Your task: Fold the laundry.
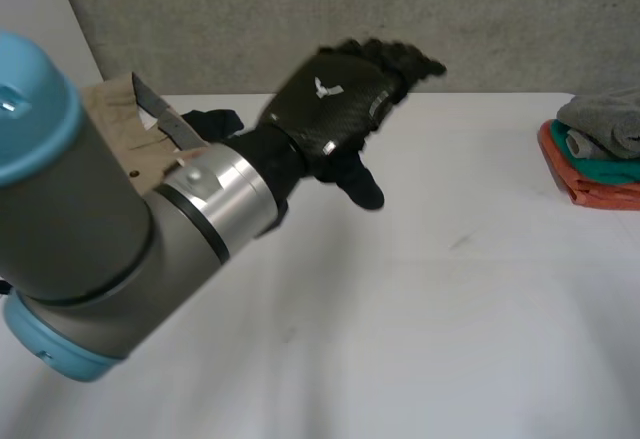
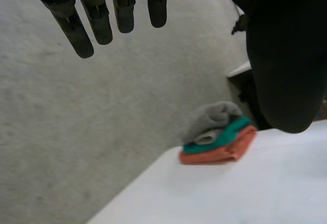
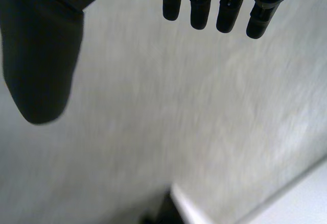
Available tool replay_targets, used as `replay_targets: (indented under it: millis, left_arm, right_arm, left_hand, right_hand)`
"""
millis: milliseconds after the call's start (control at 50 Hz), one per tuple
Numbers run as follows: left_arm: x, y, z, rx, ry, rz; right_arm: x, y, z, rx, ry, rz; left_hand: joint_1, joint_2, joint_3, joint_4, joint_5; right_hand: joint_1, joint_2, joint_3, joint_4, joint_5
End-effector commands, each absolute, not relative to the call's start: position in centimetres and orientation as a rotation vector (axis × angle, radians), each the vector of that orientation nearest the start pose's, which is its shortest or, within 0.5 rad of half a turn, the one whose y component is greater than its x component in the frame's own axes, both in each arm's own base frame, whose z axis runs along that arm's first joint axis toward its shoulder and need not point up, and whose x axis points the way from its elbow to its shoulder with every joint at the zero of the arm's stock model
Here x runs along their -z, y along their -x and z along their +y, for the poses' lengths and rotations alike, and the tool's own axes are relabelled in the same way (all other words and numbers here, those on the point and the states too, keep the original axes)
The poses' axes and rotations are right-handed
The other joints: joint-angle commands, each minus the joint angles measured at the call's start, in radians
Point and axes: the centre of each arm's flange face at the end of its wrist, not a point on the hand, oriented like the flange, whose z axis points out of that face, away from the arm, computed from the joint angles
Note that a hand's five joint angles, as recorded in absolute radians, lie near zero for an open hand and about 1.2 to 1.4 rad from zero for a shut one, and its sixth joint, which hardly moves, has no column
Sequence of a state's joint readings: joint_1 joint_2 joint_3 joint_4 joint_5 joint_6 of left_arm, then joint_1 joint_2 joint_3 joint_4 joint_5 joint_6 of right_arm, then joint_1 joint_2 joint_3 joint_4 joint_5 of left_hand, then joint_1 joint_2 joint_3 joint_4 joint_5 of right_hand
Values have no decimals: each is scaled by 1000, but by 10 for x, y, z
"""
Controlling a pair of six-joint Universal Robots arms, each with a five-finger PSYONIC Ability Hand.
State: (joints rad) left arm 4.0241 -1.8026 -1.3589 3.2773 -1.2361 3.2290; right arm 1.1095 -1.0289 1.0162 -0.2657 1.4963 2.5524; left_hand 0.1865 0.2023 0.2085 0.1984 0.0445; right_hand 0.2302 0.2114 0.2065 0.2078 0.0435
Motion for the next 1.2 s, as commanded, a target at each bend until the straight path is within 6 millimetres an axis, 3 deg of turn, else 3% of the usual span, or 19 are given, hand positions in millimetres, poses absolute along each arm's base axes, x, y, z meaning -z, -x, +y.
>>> replay_targets:
  millis: [20, 60, 80, 140, 160, 240, 300, 460, 580, 660, 700, 760, 820, 900, 980, 1000, 1040, 1140, 1200]
  left_arm:
    - [-345, 309, -237, -2058, 728, -1540]
    - [-349, 295, -254, -2138, 659, -1574]
    - [-352, 282, -268, -2204, 606, -1597]
    - [-353, 265, -291, -2288, 564, -1618]
    - [-347, 250, -312, -2346, 554, -1658]
    - [-313, 208, -370, -2462, 589, -1846]
    - [-278, 182, -407, -2484, 689, -2005]
    - [-179, 172, -447, -2295, 1189, -2122]
    - [-142, 158, -457, -2211, 1230, -2193]
    - [-129, 160, -462, -2194, 1237, -2199]
    - [-128, 163, -464, -2201, 1242, -2187]
    - [-137, 173, -462, -2227, 1244, -2153]
    - [-150, 192, -455, -2245, 1251, -2090]
    - [-189, 224, -432, -2278, 1189, -1969]
    - [-228, 263, -395, -2284, 1091, -1782]
    - [-241, 283, -375, -2274, 1062, -1688]
    - [-250, 303, -353, -2246, 1042, -1607]
    - [-245, 362, -278, -2036, 1017, -1446]
    - [-235, 383, -251, -1954, 1035, -1404]
  right_arm:
    - [-357, -59, -422, -2325, -367, -1319]
    - [-355, -85, -406, -2420, -452, -1328]
    - [-345, -112, -389, -2504, -549, -1357]
    - [-331, -144, -369, -2581, -689, -1391]
    - [-317, -165, -356, -2610, -789, -1441]
    - [-279, -207, -322, -2615, -1002, -1627]
    - [-250, -216, -304, -2513, -1076, -1834]
    - [-186, -216, -285, -2134, -1279, -2088]
    - [-172, -212, -280, -2042, -1337, -2094]
    - [-169, -212, -277, -2027, -1345, -2110]
    - [-169, -211, -277, -2025, -1340, -2114]
    - [-169, -209, -279, -2022, -1326, -2114]
    - [-169, -203, -283, -2016, -1296, -2119]
    - [-175, -194, -289, -2017, -1239, -2100]
    - [-188, -186, -293, -2032, -1163, -2050]
    - [-193, -182, -296, -2031, -1119, -2040]
    - [-196, -178, -298, -2027, -1069, -2045]
    - [-203, -169, -303, -2053, -888, -2101]
    - [-204, -167, -305, -2061, -844, -2122]
  left_hand:
    - [-2, -18, -24, -14, -35]
    - [1, -15, -21, -11, -32]
    - [1, -15, -21, -11, -32]
    - [4, -12, -18, -8, -29]
    - [4, -12, -18, -8, -29]
    - [1, -15, -21, -11, -32]
    - [-2, -18, -24, -14, -35]
    - [9, -6, -13, -3, -23]
    - [62, 46, 40, 50, 30]
    - [314, 298, 292, 302, 281]
    - [674, 658, 652, 662, 642]
    - [1208, 1192, 1186, 1196, 1175]
    - [1210, 1194, 1188, 1198, 1177]
    - [1210, 1194, 1188, 1198, 1177]
    - [1210, 1194, 1188, 1198, 1177]
    - [1210, 1194, 1188, 1198, 1177]
    - [1210, 1194, 1188, 1198, 1177]
    - [1210, 1194, 1188, 1198, 1177]
    - [1210, 1194, 1188, 1198, 1177]
  right_hand:
    - [-56, -37, -32, -33, -43]
    - [-56, -37, -32, -33, -43]
    - [-56, -37, -32, -33, -43]
    - [-56, -37, -32, -33, -43]
    - [-56, -37, -32, -33, -43]
    - [-56, -37, -32, -33, -43]
    - [-56, -37, -32, -33, -43]
    - [-56, -37, -32, -33, -43]
    - [-56, -37, -32, -33, -43]
    - [-56, -37, -32, -33, -43]
    - [-56, -37, -32, -33, -43]
    - [-56, -37, -32, -33, -43]
    - [-56, -37, -32, -33, -43]
    - [-56, -37, -32, -33, -43]
    - [-56, -37, -32, -33, -43]
    - [-56, -37, -32, -33, -43]
    - [-56, -37, -32, -33, -43]
    - [-56, -37, -32, -33, -43]
    - [-56, -37, -32, -33, -43]
